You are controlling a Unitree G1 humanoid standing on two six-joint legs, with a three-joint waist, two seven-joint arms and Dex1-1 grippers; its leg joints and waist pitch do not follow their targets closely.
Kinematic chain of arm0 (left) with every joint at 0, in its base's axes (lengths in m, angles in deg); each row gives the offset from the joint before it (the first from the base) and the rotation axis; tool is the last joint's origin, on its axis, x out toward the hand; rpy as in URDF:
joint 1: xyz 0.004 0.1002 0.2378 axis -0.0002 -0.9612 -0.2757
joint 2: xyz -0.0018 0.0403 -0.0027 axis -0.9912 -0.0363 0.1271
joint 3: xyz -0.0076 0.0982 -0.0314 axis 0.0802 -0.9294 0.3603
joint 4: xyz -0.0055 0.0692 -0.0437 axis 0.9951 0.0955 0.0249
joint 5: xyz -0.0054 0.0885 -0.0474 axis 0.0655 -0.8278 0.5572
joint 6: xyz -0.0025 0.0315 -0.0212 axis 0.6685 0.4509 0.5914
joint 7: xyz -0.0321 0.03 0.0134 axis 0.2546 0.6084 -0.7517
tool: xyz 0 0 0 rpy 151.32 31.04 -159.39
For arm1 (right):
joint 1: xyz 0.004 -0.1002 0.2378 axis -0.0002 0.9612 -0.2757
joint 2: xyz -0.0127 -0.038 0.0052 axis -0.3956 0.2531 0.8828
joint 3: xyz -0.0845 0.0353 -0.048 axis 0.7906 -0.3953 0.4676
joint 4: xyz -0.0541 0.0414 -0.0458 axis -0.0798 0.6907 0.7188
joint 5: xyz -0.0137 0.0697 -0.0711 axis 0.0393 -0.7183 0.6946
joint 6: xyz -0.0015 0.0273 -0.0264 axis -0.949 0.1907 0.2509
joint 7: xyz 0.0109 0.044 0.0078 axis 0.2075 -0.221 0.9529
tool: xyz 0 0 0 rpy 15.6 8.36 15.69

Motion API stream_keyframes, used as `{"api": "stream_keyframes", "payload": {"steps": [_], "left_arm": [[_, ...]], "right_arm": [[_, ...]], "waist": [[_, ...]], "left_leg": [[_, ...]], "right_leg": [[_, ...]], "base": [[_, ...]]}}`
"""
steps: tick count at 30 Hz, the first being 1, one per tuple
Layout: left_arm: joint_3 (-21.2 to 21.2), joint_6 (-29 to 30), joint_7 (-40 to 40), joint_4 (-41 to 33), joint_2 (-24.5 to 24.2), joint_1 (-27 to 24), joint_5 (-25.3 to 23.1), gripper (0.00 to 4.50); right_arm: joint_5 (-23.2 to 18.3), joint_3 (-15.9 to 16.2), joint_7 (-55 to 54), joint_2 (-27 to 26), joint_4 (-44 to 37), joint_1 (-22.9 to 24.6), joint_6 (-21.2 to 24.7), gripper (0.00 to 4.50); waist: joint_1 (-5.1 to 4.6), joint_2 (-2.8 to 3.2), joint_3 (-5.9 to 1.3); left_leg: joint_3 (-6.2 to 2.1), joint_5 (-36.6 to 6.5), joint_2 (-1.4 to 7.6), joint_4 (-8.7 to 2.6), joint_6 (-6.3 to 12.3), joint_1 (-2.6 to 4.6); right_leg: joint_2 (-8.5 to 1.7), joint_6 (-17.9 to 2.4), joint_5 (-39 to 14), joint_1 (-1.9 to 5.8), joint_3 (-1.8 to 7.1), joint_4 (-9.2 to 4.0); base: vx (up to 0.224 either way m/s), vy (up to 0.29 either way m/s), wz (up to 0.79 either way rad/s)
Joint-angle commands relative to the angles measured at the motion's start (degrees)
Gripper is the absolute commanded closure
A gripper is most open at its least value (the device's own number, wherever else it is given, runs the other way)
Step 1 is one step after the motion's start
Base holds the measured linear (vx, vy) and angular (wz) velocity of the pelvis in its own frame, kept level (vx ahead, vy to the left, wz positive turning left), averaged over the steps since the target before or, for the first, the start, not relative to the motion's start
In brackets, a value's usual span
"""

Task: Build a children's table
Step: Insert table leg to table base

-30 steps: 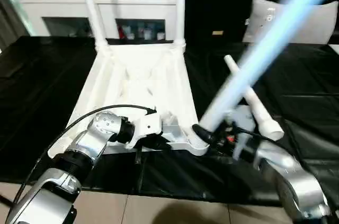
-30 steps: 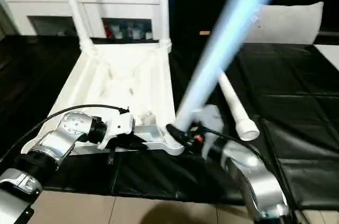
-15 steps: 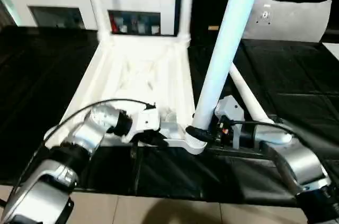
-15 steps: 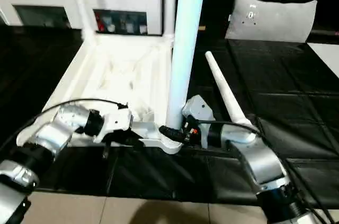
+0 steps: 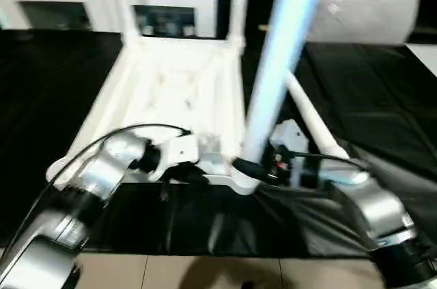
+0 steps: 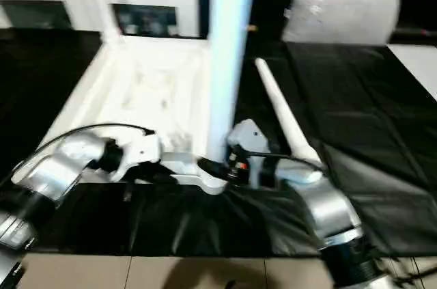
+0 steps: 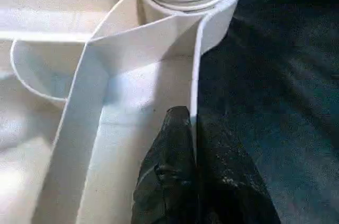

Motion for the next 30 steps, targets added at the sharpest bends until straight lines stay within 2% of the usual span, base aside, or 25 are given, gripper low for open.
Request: {"api": "stream_keyframes", "payload": {"steps": [1,2,4,5,7,8,9,10,11,12,14,15,18,22,25,26,28,29,30], "left_arm": [[4.4,8.6,6.3,-10.2,0.3,-2.7,1.6,4.5],[4.5,9.4,6.6,-11.2,0.5,-3.2,1.6,4.5],[4.4,13.4,8.3,-16.4,1.9,-5.3,1.2,4.5],[4.3,15.0,9.0,-18.2,2.5,-6.0,1.0,4.5],[3.5,19.5,10.8,-23.1,3.9,-7.0,0.5,4.5],[2.8,23.7,12.8,-26.4,6.2,-6.9,0.4,4.5],[2.6,24.7,13.5,-26.8,7.1,-6.6,0.3,4.5],[2.5,25.9,14.1,-27.5,7.6,-6.4,0.4,4.5],[2.2,26.5,14.6,-27.9,7.7,-6.2,0.0,4.5],[1.8,26.8,15.2,-27.9,7.8,-5.7,-0.5,4.5],[1.3,26.6,16.2,-27.0,7.8,-4.8,-1.3,4.5],[1.3,26.6,16.4,-26.8,7.8,-4.6,-1.4,4.5],[1.1,26.6,17.4,-25.8,7.2,-4.2,-2.2,4.5],[0.9,24.3,16.7,-25.3,5.4,-4.7,-2.4,4.5],[1.3,20.1,15.1,-24.3,4.2,-5.3,-1.1,4.5],[1.3,18.8,14.5,-23.9,3.7,-5.3,-0.9,4.5],[1.6,16.5,13.8,-21.8,2.9,-4.9,-0.4,4.5],[2.3,16.6,13.0,-21.3,3.1,-4.6,0.7,4.23],[3.2,17.1,12.1,-21.2,3.3,-4.6,2.2,4.23]], "right_arm": [[3.5,1.2,-5.5,-0.2,8.8,3.7,7.0,2.61],[3.6,0.9,-6.1,-0.5,9.1,3.5,7.0,2.61],[4.3,-0.1,-9.2,-2.2,11.0,2.3,6.7,2.61],[4.6,-0.5,-10.4,-2.8,11.8,1.8,6.5,2.61],[5.1,-1.6,-13.2,-4.4,13.5,0.5,6.4,2.61],[5.4,-2.6,-15.6,-5.9,15.3,-1.1,5.9,2.61],[5.5,-2.9,-16.3,-6.4,15.9,-1.7,5.7,2.61],[5.4,-3.0,-16.6,-6.6,16.1,-1.9,5.6,2.61],[5.3,-3.1,-16.9,-6.9,16.2,-2.2,5.6,2.61],[5.2,-3.1,-17.0,-7.1,16.2,-2.4,5.7,2.61],[5.1,-2.9,-17.1,-7.6,16.3,-2.8,5.7,2.61],[5.1,-2.9,-17.1,-7.7,16.3,-2.8,5.7,2.61],[4.9,-2.3,-16.2,-7.6,16.0,-2.7,4.5,2.61],[3.9,-3.2,-15.7,-7.2,14.3,-1.9,2.8,2.61],[-0.2,-7.1,-14.5,-8.0,11.3,-0.9,-0.1,2.61],[-1.6,-8.2,-13.8,-8.3,10.3,-0.7,-1.2,2.61],[-6.2,-11.6,-11.6,-9.0,7.1,-0.4,-2.6,2.61],[-7.7,-12.7,-11.1,-9.3,6.2,-0.3,-2.5,2.61],[-9.2,-13.6,-10.6,-9.5,5.3,-0.3,-2.4,2.61]], "waist": [[-0.15,0.33,-1.08],[-0.38,0.51,-1.09],[-0.76,0.27,-1.55],[-1.16,0.4,-1.44],[-1.11,0.37,-1.75],[-1.14,0.22,-2.15],[-1.01,0.26,-2.21],[-0.83,0.27,-2.31],[-0.42,0.1,-2.81],[0.04,0.24,-3.03],[0.63,0.33,-3.29],[0.83,0.21,-3.68],[1.03,0.51,-4.13],[1.17,0.43,-4.21],[1.49,0.47,-4.56],[1.73,0.61,-4.79],[2.04,0.47,-5.25],[2.29,0.65,-5.49],[2.45,0.63,-5.4]], "left_leg": [[-2.22,-31.3,2.66,-5.22,-0.87,-0.91],[-2.28,-29.1,2.69,-5.4,-0.46,-1.76],[-1.77,-27.0,2.73,-5.13,-0.03,-1.47],[-1.52,-26.3,2.71,-5.01,0.21,-1.54],[-1.06,-24.6,2.68,-4.7,0.55,-1.23],[-0.83,-22.5,2.64,-4.59,0.86,-1.42],[-0.5,-20.2,2.61,-4.46,1.1,-1.38],[-0.27,-19.3,2.58,-4.3,1.28,-1.17],[0.09,-16.5,2.55,-4.0,1.86,-1.16],[0.29,-13.3,2.57,-3.86,2.63,-1.31],[0.46,-10.2,2.51,-3.57,3.46,-1.36],[0.49,-7.8,2.43,-3.33,3.82,-1.47],[0.52,-4.4,2.4,-2.9,4.58,-1.52],[0.68,-5.7,2.44,-2.81,4.41,-1.42],[0.79,-6.5,2.46,-2.57,3.93,-1.18],[0.77,-5.3,2.49,-2.47,4.05,-1.2],[0.77,-3.3,2.43,-2.12,4.65,-1.23],[0.73,-1.1,2.45,-1.8,5.32,-1.14],[0.82,-1.0,2.4,-1.73,5.91,-1.23]], "right_leg": [[-4.39,-4.0,-41.6,1.02,2.14,-5.6],[-4.34,-4.8,-38.9,1.31,2.32,-5.16],[-4.04,-6.4,-34.7,0.93,2.65,-4.97],[-3.88,-7.7,-32.3,0.82,2.73,-4.76],[-3.77,-9.2,-29.5,0.71,2.93,-4.6],[-3.65,-10.0,-27.0,1.1,2.94,-4.43],[-3.63,-11.2,-24.4,1.06,3.08,-4.3],[-3.52,-11.6,-23.4,0.97,3.12,-4.35],[-3.37,-12.4,-19.9,1.37,3.19,-4.01],[-3.25,-13.2,-15.9,1.66,3.19,-3.6],[-3.19,-14.0,-11.7,1.99,3.11,-3.14],[-3.2,-14.6,-8.9,2.36,3.03,-2.74],[-3.21,-16.1,-3.9,2.84,2.88,-2.04],[-3.23,-16.2,-6.1,2.94,2.86,-2.22],[-3.19,-15.4,-7.7,2.91,2.98,-2.29],[-3.16,-15.6,-5.9,2.97,3.0,-1.93],[-3.02,-16.2,-1.9,3.14,3.05,-1.29],[-2.89,-17.2,2.2,2.96,3.08,-0.68],[-2.84,-17.9,3.0,2.9,2.96,-0.61]], "base": [[0.0,0.0,0.0],[0.0,0.0,0.0],[0.0,0.0,0.0],[0.0,0.0,0.0],[0.0,0.0,0.0],[0.0,0.0,0.0],[0.0,0.0,0.0],[0.0,0.0,0.0],[0.0,0.0,0.0],[0.0,0.0,0.0],[0.0,0.0,0.0],[0.0,0.0,0.0],[0.0,0.0,0.0],[0.0,0.0,0.0],[0.0,0.0,0.0],[0.0,0.0,0.0],[0.0,0.0,0.0],[0.0,0.0,0.0],[0.0,0.0,0.0]]}}
